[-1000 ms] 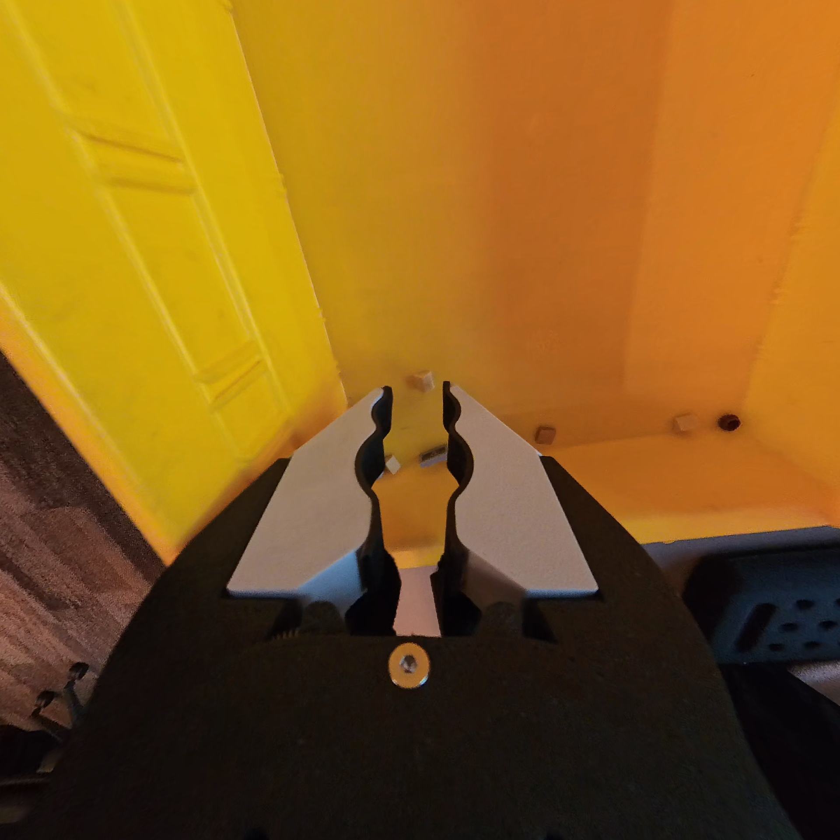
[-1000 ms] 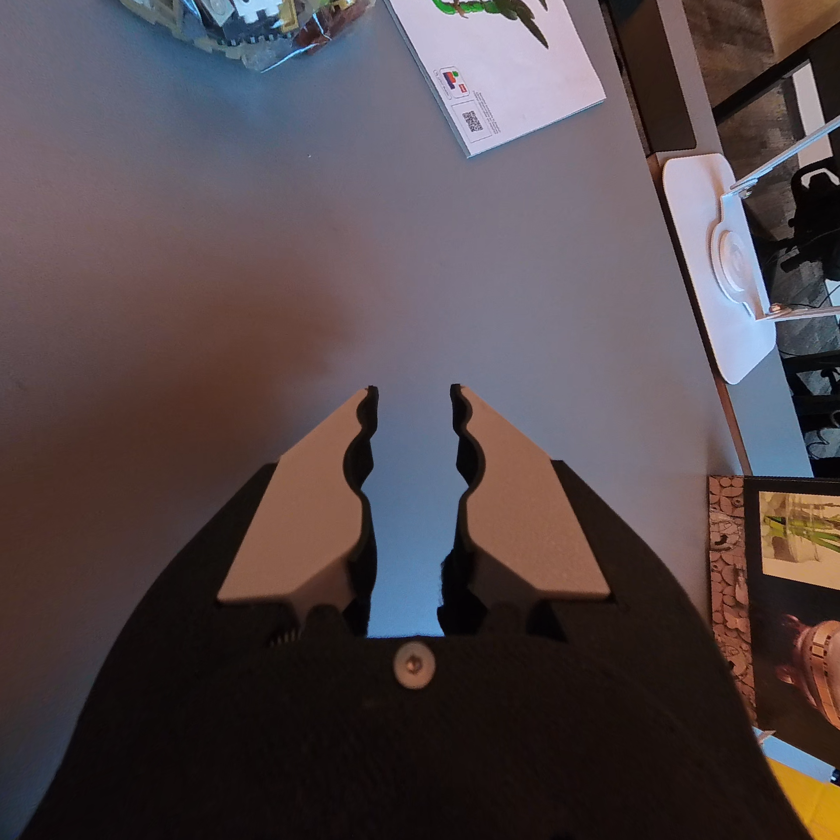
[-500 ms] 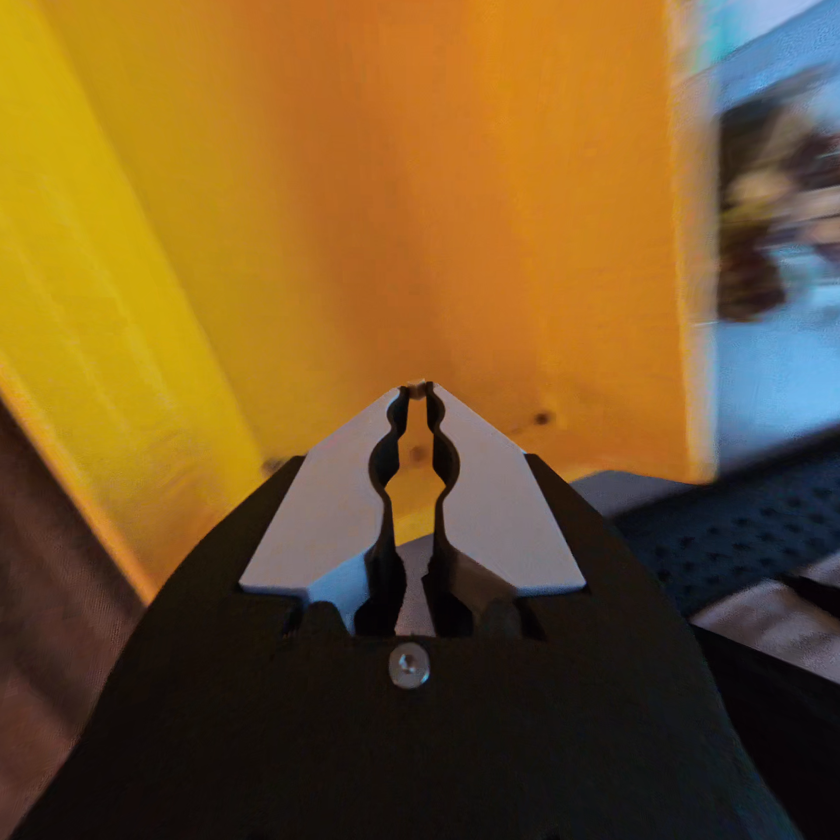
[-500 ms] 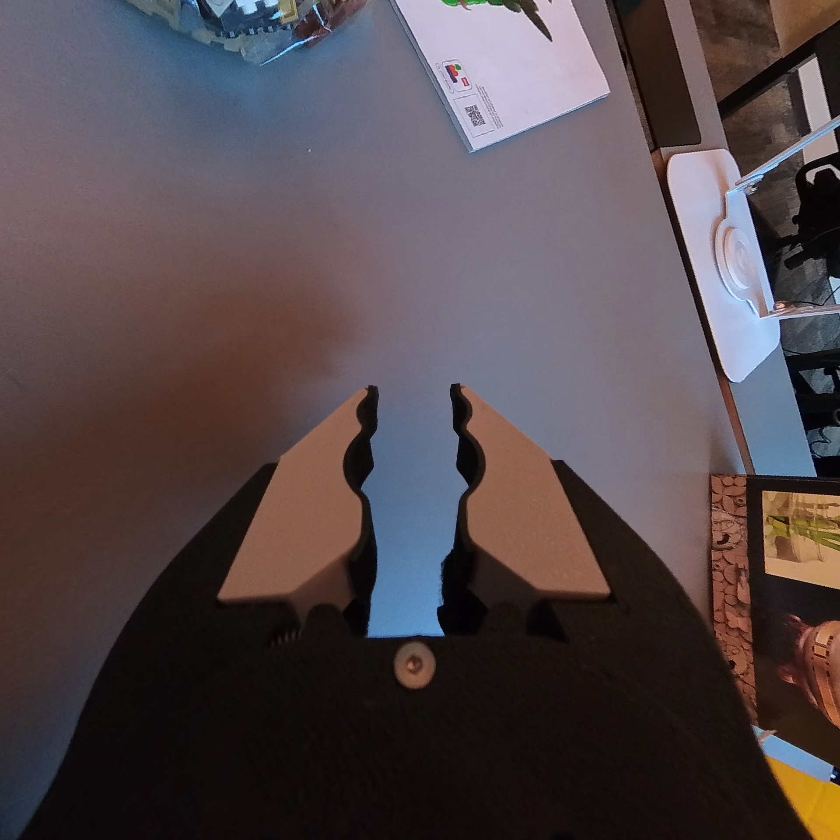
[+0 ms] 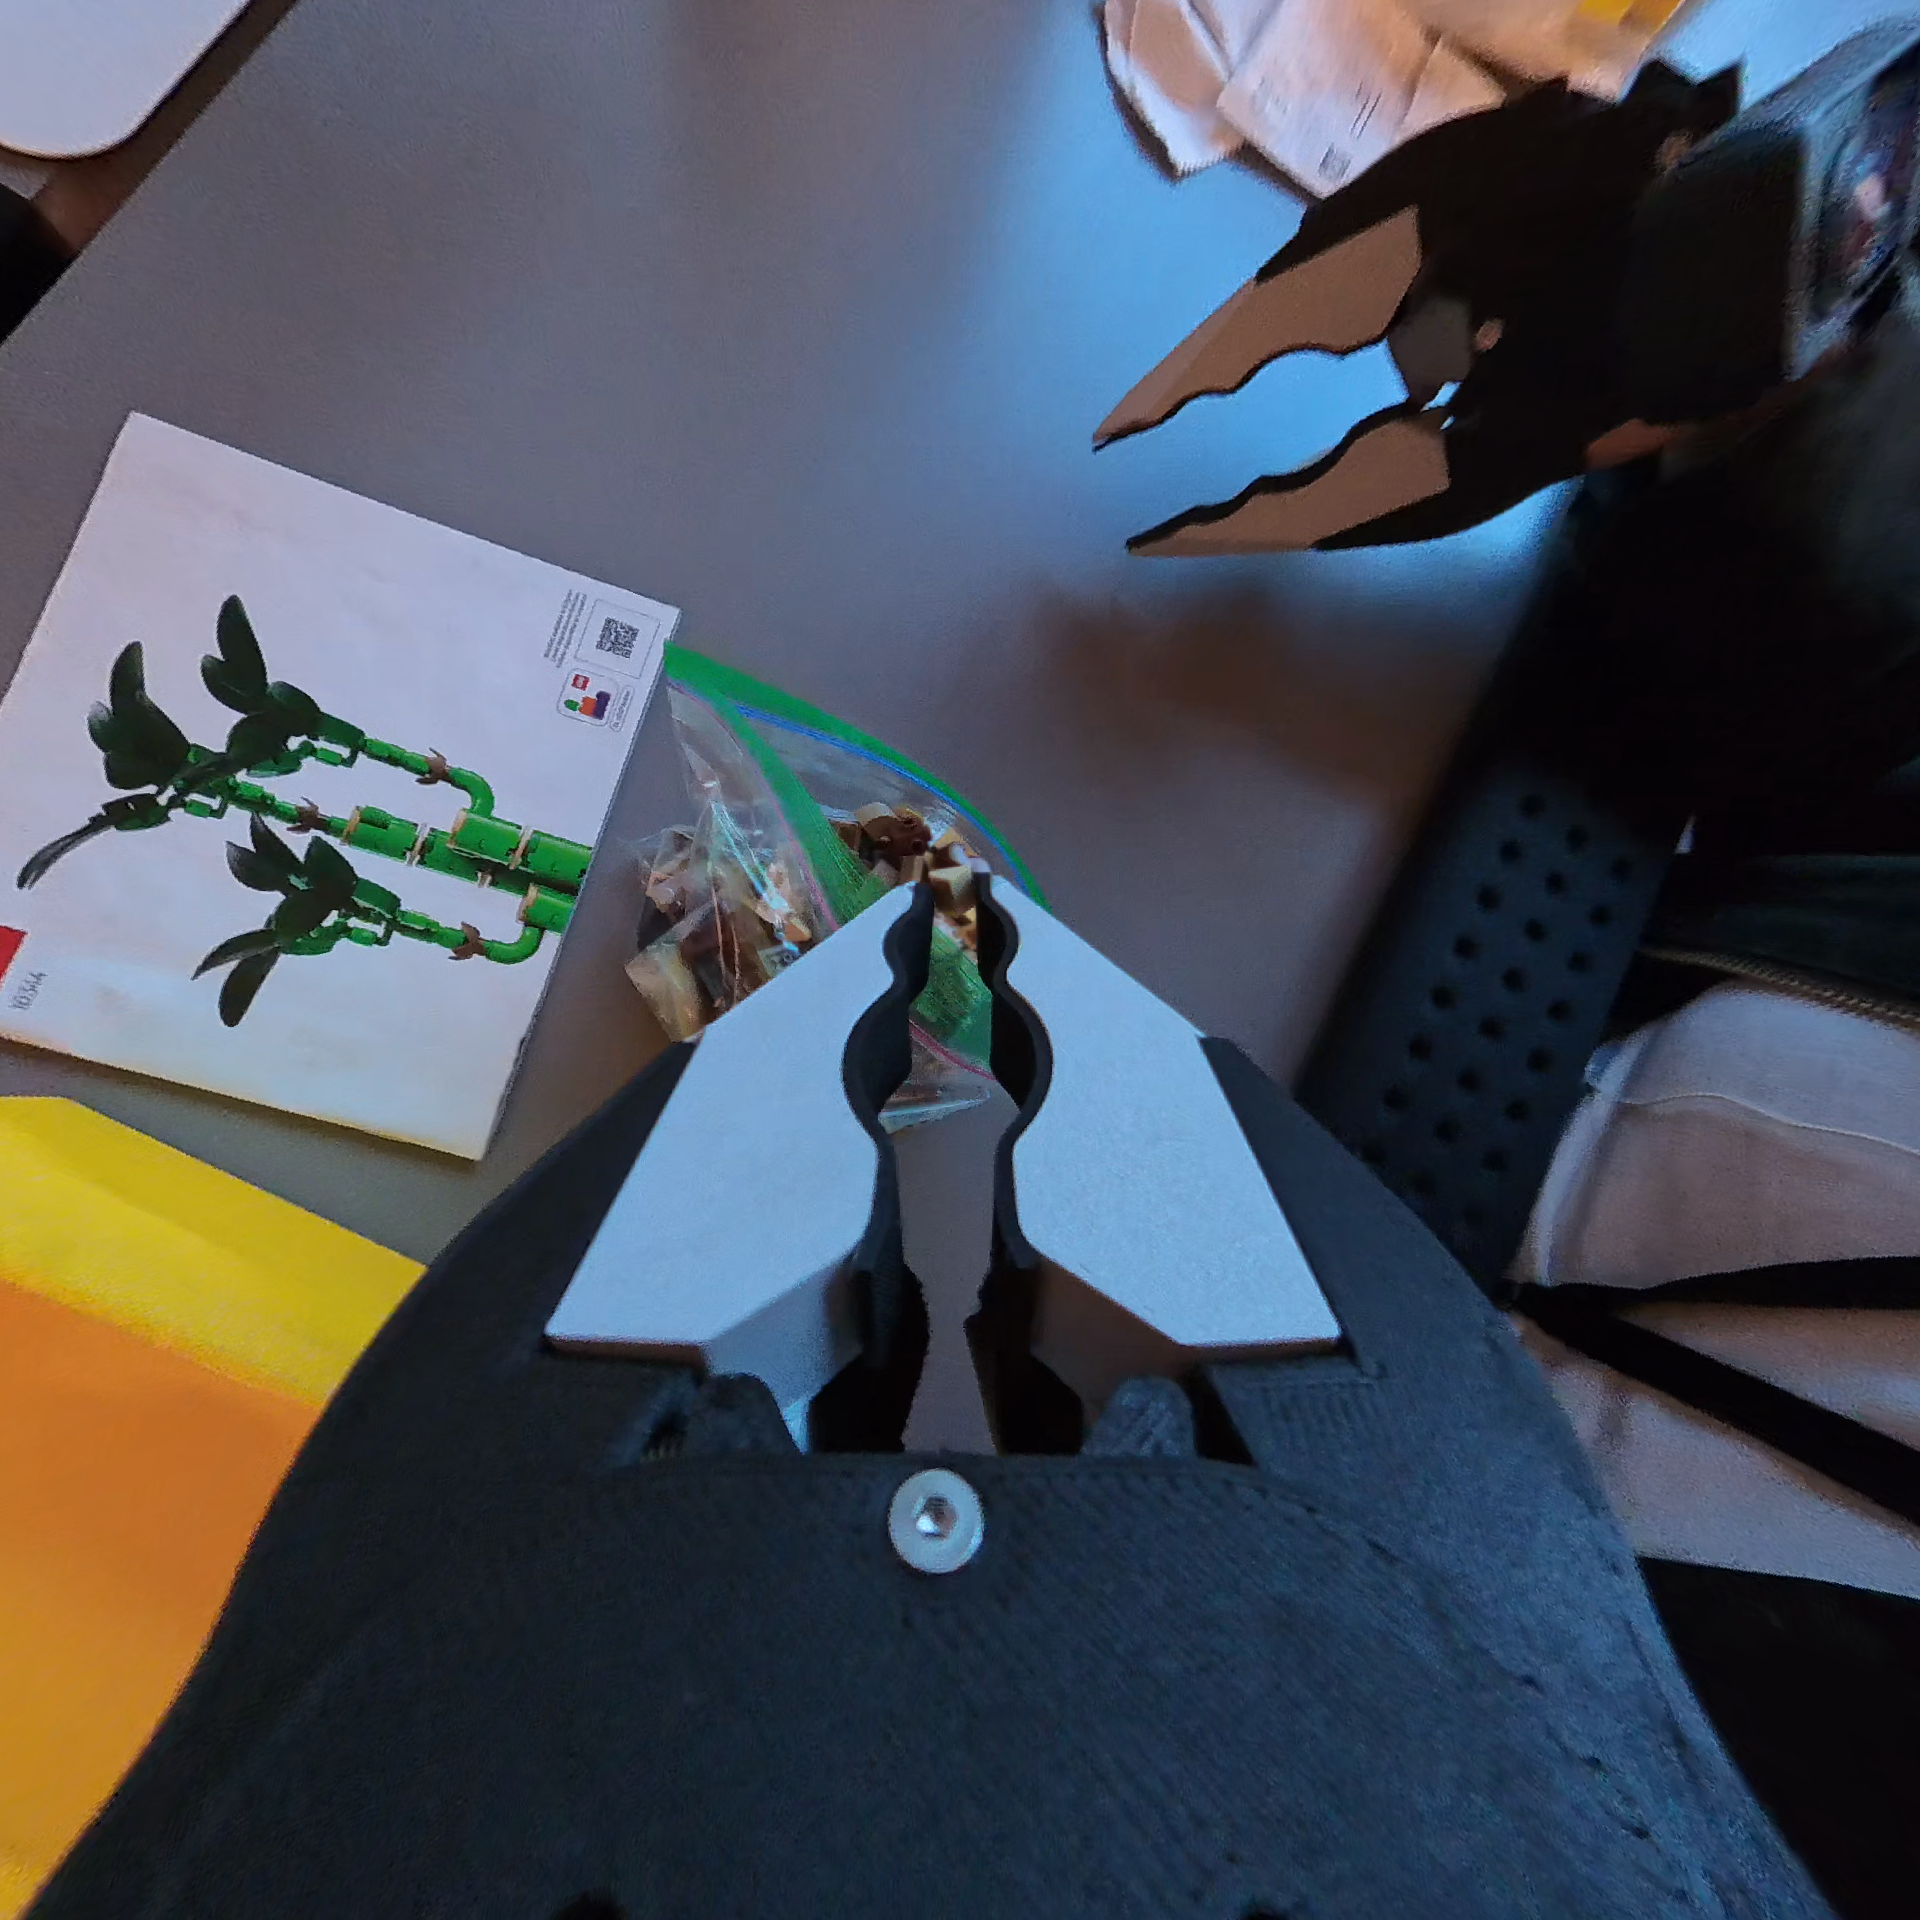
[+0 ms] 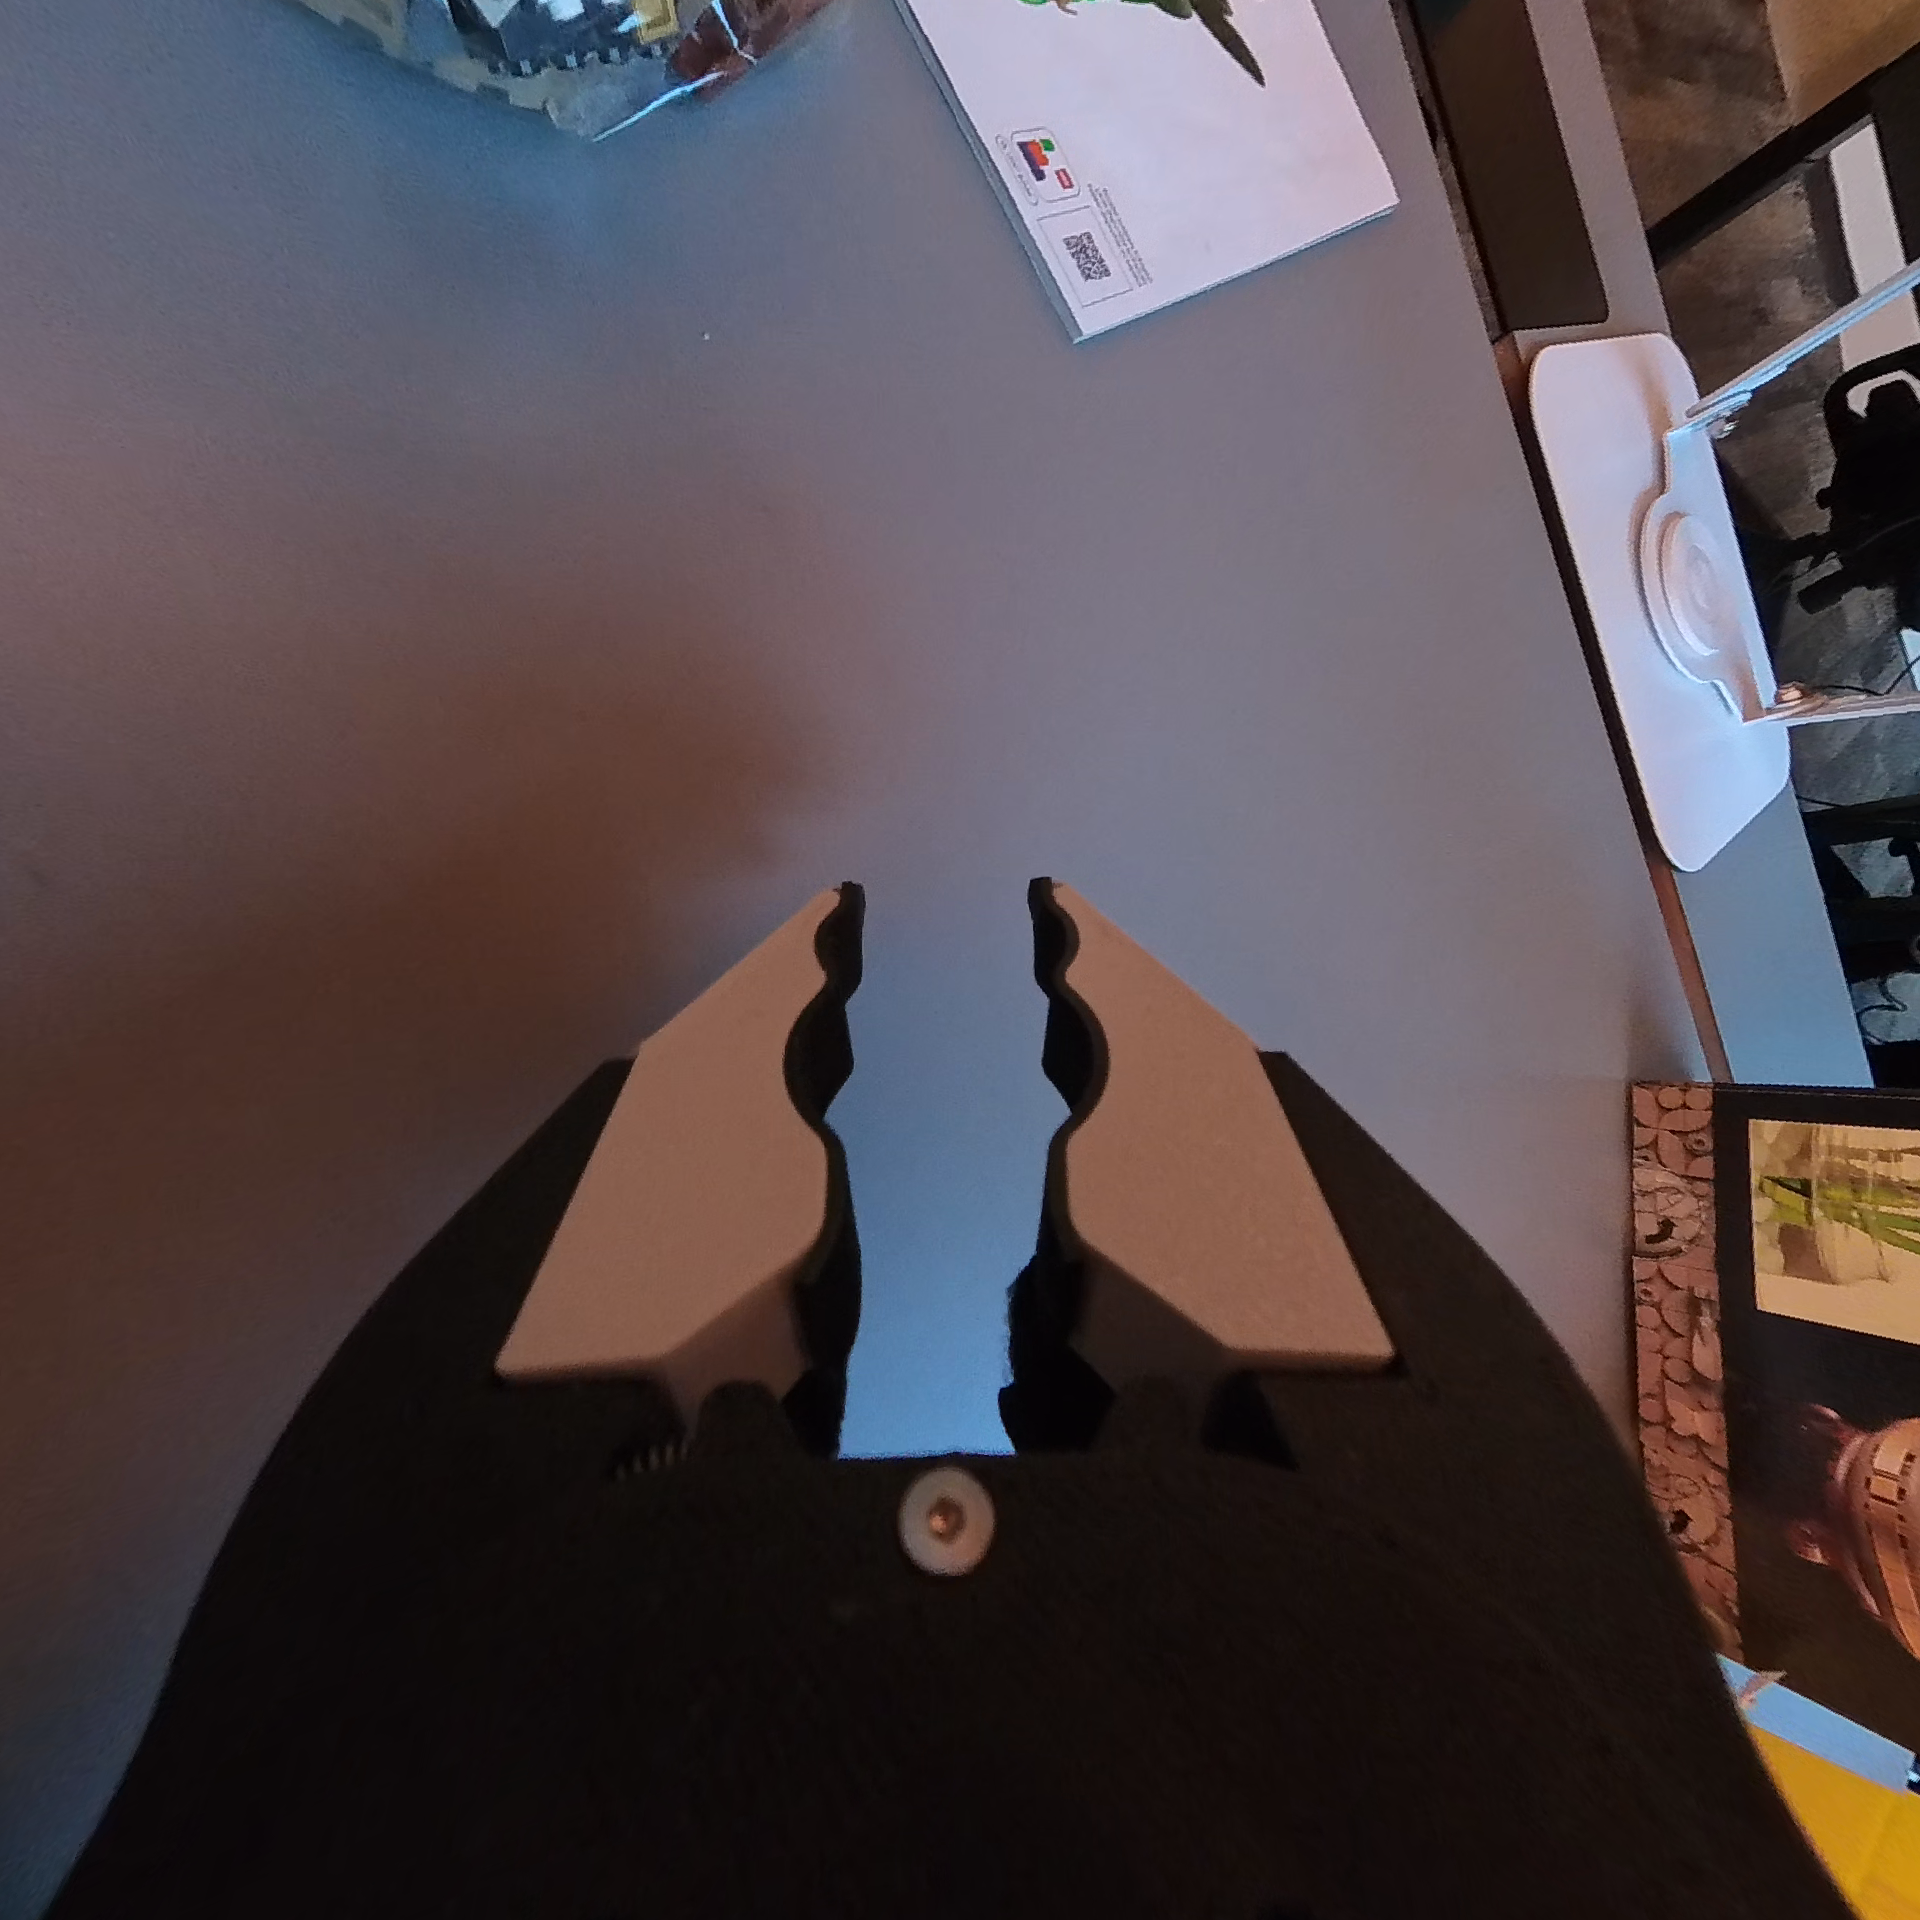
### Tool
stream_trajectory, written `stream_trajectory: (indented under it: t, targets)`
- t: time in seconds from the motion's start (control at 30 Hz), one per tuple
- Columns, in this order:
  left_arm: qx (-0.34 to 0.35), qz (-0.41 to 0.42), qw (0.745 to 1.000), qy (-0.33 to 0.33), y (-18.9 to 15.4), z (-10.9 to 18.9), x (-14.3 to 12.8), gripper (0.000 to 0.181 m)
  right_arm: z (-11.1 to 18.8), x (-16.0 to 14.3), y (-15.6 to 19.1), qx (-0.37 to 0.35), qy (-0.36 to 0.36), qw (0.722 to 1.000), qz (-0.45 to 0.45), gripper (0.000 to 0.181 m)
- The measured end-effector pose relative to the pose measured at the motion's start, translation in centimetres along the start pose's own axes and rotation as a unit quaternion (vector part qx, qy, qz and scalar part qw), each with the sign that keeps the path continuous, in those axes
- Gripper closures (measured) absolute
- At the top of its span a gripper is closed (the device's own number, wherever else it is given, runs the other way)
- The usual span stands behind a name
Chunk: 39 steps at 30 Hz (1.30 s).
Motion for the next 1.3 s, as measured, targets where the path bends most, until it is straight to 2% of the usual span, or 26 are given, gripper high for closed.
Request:
stream_trajectory:
  t: [0.13, 0.23, 0.3, 0.43, 0.5, 0.57, 0.67, 0.77, 0.83, 0.87, 0.93, 1.07, 1.17, 1.3]
  targets:
    - [0.018, -0.041, 0.998, 0.043, 0.3, -1.4, -0.3, 0.175, 0.0, 0.0, 0.0, 0.0, 0.0, 1.0, 0.0, 0.149]
    - [0.035, -0.062, 0.996, 0.062, 0.7, -2.0, -0.4, 0.164, 0.0, -0.1, 0.0, 0.0, 0.003, 1.0, 0.001, 0.149]
    - [0.046, -0.07, 0.995, 0.062, 0.9, -1.9, -0.3, 0.155, 0.0, -0.1, 0.0, 0.001, 0.002, 1.0, 0.0, 0.149]
    - [0.07, -0.074, 0.995, 0.023, 1.5, -0.2, 0.4, 0.154, -0.1, -0.2, 0.0, 0.002, 0.004, 1.0, 0.0, 0.149]
    - [0.101, -0.073, 0.992, -0.033, 2.3, 2.1, 0.9, 0.154, 0.0, -0.1, 0.0, 0.001, 0.003, 1.0, 0.001, 0.149]
    - [0.145, -0.069, 0.98, -0.115, 3.3, 5.8, 1.3, 0.153, 0.0, -0.1, 0.0, 0.001, 0.002, 1.0, -0.001, 0.149]
    - [0.225, -0.058, 0.94, -0.25, 4.7, 12.7, 0.7, 0.141, -0.1, -0.2, 0.0, 0.003, 0.004, 1.0, 0.0, 0.149]
    - [0.319, -0.061, 0.892, -0.313, 6.6, 17.9, -2.6, 0.139, -0.1, -0.1, 0.2, 0.004, 0.005, 1.0, 0.004, 0.149]
    - [0.351, -0.096, 0.866, -0.342, 6.9, 19.5, -4.8, 0.146, -0.1, 0.0, 0.2, 0.004, 0.004, 1.0, 0.005, 0.149]
    - [0.355, -0.109, 0.863, -0.344, 6.7, 19.9, -5.8, 0.148, -0.1, 0.0, 0.2, 0.004, 0.003, 1.0, 0.005, 0.149]
    - [0.366, -0.093, 0.871, -0.315, 7.2, 19.9, -8.0, 0.143, -0.2, -0.1, 0.2, 0.006, 0.003, 1.0, 0.002, 0.149]
    - [0.37, -0.052, 0.91, -0.178, 9.3, 18.2, -13.0, 0.143, -0.5, -0.3, 0.4, 0.011, 0.01, 1.0, 0.0, 0.149]
    - [0.354, 0.018, 0.931, -0.088, 11.0, 17.0, -16.4, 0.145, -0.5, -0.2, 0.5, 0.013, 0.009, 1.0, -0.001, 0.149]
    - [0.32, 0.104, 0.942, -0.022, 12.5, 15.8, -18.8, 0.151, -0.6, -0.4, 0.4, 0.013, 0.012, 1.0, -0.003, 0.149]
Point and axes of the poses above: each gripper's, where its closed fingertips meet, z back along the fingers, x out of its top, y = z × x across the jaws, the point moved 2 cm from there along z, back along the fingers, and after that the axes turned 3 degrees about -x, right-handed, at the moved point
